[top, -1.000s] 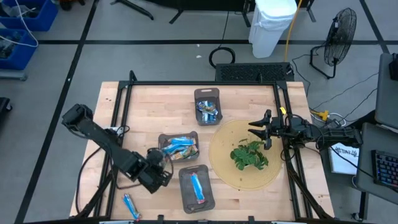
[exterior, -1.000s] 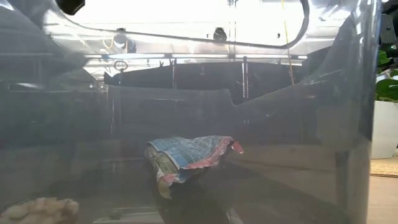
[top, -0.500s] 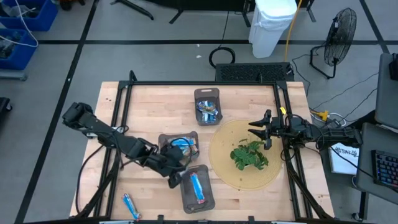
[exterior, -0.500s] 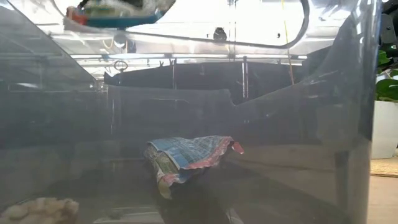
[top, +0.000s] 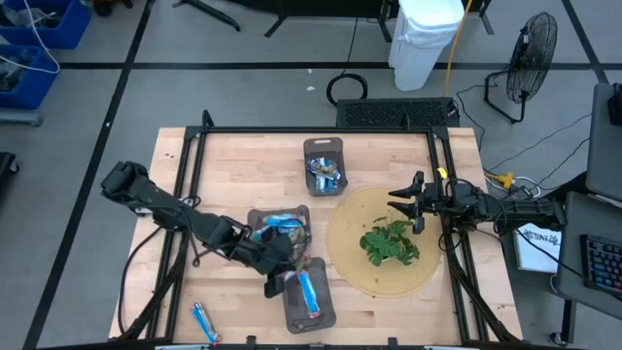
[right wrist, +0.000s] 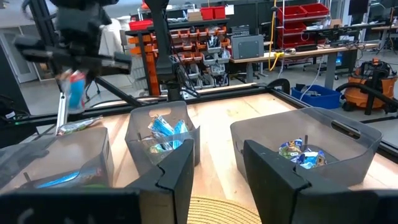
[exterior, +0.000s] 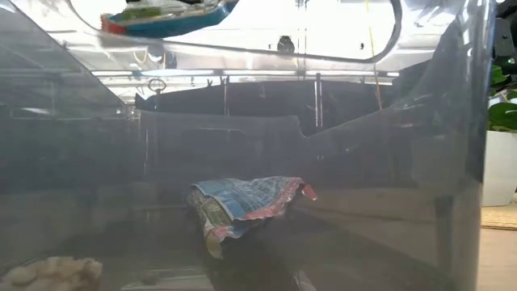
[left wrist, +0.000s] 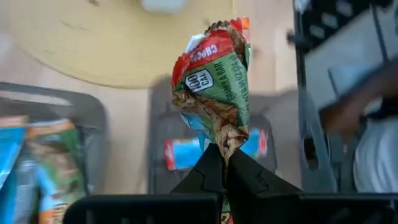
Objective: Pick and place Granola Bars by type
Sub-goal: Put the red granola bar into the bottom black bin
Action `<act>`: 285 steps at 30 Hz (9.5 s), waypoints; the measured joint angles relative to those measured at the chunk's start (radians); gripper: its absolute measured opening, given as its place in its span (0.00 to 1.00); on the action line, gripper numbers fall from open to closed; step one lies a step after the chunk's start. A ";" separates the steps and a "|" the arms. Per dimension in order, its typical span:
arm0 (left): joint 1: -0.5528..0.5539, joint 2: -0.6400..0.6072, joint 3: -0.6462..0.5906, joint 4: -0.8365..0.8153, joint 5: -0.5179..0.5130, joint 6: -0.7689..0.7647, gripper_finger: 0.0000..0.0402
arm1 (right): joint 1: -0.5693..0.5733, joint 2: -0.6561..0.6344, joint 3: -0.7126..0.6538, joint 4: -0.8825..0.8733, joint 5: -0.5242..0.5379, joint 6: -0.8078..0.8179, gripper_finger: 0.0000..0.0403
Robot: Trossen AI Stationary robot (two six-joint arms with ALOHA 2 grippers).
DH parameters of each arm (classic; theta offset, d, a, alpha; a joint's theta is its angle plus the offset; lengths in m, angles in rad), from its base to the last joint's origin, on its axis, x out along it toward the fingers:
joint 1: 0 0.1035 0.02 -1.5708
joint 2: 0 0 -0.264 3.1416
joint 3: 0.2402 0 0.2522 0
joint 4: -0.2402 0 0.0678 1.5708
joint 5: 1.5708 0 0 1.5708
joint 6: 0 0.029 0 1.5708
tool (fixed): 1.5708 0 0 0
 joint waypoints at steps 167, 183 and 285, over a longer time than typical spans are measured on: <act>-0.462 0.358 -0.004 -0.274 0.573 -1.761 0.31 | 0.000 0.007 0.000 0.032 0.000 0.000 0.32; -0.413 0.100 0.004 -0.450 -0.212 -1.286 0.01 | 0.000 0.007 0.000 0.031 0.000 0.000 0.32; 0.091 -0.705 -0.920 1.079 -0.360 0.564 0.01 | 0.000 0.011 0.000 0.037 0.000 0.000 0.32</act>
